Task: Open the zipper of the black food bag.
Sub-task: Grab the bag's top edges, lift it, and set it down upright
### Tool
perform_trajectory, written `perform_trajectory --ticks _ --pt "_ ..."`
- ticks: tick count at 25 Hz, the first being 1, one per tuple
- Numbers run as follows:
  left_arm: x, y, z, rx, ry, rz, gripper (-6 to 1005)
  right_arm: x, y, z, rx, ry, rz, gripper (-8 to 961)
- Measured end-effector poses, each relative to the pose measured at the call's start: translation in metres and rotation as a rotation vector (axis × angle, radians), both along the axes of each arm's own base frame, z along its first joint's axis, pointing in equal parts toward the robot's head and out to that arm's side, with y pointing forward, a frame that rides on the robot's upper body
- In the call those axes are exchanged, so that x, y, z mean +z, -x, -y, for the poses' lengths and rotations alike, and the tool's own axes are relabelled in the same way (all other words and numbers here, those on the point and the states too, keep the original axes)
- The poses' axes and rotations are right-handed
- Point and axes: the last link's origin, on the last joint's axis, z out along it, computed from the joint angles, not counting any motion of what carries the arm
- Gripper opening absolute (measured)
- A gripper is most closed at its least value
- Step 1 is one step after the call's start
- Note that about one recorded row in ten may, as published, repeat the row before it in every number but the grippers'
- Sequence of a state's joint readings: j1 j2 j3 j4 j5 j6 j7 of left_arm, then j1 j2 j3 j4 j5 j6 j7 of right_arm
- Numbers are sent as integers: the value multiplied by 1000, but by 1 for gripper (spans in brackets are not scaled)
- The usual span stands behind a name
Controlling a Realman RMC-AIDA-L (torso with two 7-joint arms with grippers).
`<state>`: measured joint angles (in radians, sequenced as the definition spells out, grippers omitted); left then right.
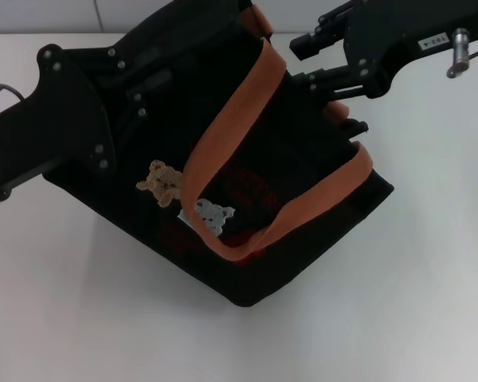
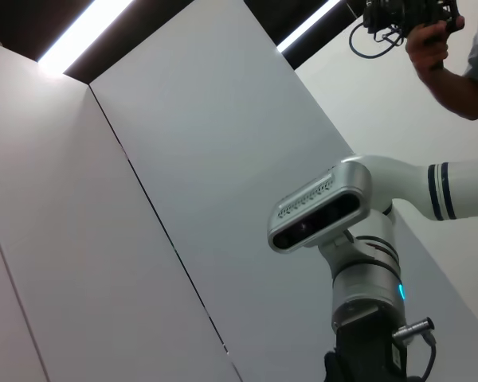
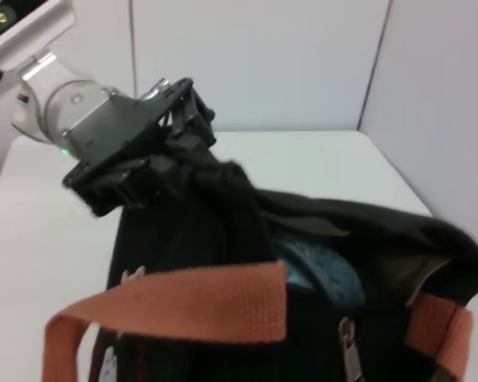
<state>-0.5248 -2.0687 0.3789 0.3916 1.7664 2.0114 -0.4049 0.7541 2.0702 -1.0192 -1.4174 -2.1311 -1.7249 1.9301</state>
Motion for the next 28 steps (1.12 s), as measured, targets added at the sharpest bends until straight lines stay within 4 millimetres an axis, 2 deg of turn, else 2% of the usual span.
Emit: perform_trajectory --ticks 3,8,17,28 --pt "0 2 1 4 2 -2 107 -8 -8 -2 36 26 -4 378" --pt "-2 2 3 1 14 -11 107 -13 -6 -3 80 27 -7 462" --pt "-3 5 6 2 25 -20 107 -15 -1 -7 121 -5 -16 443" --pt "-3 4 6 -1 28 -22 100 -36 9 -8 168 -12 22 393"
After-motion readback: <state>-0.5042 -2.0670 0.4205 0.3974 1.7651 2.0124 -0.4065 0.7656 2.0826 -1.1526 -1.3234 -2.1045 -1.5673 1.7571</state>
